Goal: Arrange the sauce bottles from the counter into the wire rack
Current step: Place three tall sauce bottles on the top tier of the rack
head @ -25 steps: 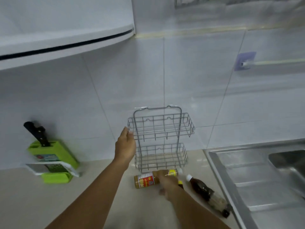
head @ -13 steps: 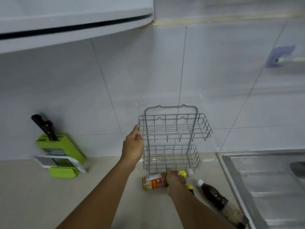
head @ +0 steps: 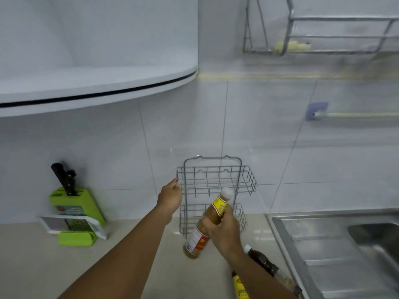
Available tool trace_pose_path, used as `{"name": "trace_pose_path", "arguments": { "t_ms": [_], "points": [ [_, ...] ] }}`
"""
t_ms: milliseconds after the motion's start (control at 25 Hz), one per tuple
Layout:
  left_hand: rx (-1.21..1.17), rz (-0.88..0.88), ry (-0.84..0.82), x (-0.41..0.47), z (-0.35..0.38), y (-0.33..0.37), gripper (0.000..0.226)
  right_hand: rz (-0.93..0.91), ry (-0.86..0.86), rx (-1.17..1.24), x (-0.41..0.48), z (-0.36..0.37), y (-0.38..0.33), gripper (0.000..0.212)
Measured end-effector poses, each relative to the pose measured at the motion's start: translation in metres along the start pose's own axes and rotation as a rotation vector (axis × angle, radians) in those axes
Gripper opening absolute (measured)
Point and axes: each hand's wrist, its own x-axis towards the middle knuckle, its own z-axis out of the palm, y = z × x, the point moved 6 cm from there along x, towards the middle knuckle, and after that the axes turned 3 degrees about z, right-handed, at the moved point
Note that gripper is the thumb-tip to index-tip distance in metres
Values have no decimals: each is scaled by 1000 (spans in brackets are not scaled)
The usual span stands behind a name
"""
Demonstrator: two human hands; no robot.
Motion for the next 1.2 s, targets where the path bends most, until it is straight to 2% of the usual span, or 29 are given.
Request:
{"name": "trace_pose_path", "arguments": {
  "t_ms": [240, 280, 360, 440, 640, 1080, 1200],
  "points": [
    [-125, -54, -55, -5, 2, -4, 43, -424, 48, -41, -5, -24, -165, 43],
    [-156, -75, -57, -11, 2, 0, 45, -463, 41, -85, 0, -20, -183, 50],
    [-207, -123, -59, -18, 2, 3, 66, -505, 30, -174, 13, -11, -205, 64],
    [-261, -143, -65, -16, 3, 3, 76, -508, 26, -252, 30, 1, -210, 69],
    [-300, -137, -57, -10, 1, 3, 80, -457, 35, -380, 59, 28, -188, 67],
    [-168, -88, -40, 0, 1, -3, 76, -430, 36, -535, 70, 59, -177, 74],
    [-204, -81, -34, -2, 2, -5, 66, -414, -21, -559, 73, 62, -173, 77]
  ]
}}
